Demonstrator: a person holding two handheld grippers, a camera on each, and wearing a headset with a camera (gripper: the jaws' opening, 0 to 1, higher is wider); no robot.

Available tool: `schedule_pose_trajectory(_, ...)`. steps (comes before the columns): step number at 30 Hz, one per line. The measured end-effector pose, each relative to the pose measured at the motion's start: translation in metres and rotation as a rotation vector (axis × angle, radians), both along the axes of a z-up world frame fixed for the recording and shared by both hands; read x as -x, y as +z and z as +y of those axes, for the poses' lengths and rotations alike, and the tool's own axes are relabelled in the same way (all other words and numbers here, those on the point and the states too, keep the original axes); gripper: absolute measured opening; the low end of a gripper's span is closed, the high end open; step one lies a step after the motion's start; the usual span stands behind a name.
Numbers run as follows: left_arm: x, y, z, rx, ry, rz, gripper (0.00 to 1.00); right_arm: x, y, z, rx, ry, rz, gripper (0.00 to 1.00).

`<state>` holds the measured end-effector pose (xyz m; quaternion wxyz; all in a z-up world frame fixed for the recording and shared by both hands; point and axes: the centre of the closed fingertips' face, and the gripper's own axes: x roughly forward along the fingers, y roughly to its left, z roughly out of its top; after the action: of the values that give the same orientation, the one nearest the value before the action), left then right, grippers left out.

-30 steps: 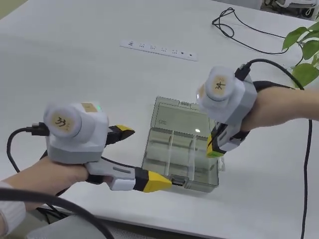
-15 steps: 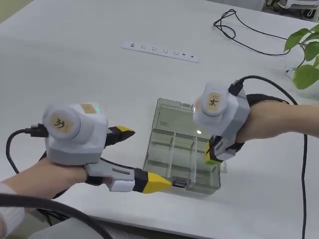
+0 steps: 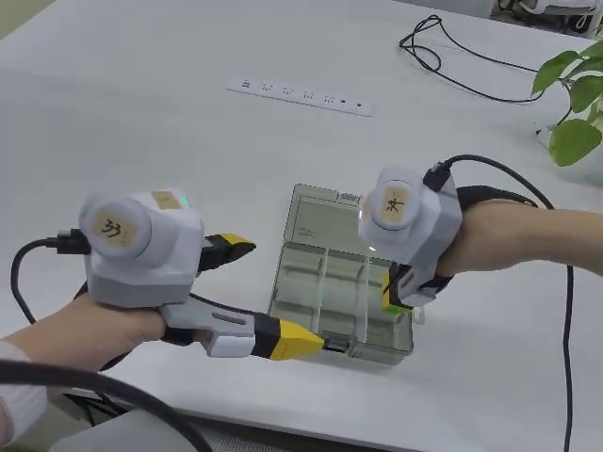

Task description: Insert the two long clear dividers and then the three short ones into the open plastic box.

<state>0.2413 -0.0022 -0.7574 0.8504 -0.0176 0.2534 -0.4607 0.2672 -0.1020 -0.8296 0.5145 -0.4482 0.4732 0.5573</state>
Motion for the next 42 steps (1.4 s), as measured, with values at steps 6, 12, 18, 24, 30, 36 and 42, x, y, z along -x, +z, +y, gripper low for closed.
schedule_pose_trajectory(6,0.0,0.001,0.001,-0.005,-0.001,-0.002,0.93,0.0,0.0,0.0,-0.014,0.012,-0.004,0.02)
schedule_pose_trajectory(12,0.0,0.003,0.003,-0.01,-0.002,-0.007,0.93,-0.003,0.004,0.002,-0.058,0.031,-0.025,0.13)
schedule_pose_trajectory(18,-0.001,0.005,0.003,-0.014,-0.006,-0.012,0.93,-0.009,0.02,0.0,-0.161,-0.039,-0.021,0.32)
schedule_pose_trajectory(24,-0.001,0.005,0.003,-0.019,-0.014,-0.014,0.94,-0.006,0.034,-0.004,-0.292,-0.147,-0.001,0.47)
schedule_pose_trajectory(30,-0.001,0.004,0.006,-0.023,-0.013,-0.011,0.94,0.002,0.038,-0.012,-0.388,-0.203,-0.02,0.69)
schedule_pose_trajectory(36,0.001,0.003,0.011,-0.026,-0.003,-0.008,0.94,0.004,0.047,-0.015,-0.537,-0.312,-0.094,0.86)
schedule_pose_trajectory(42,0.003,0.005,0.014,-0.018,0.0,-0.009,0.97,0.02,0.045,-0.026,-0.57,-0.337,-0.127,0.95)
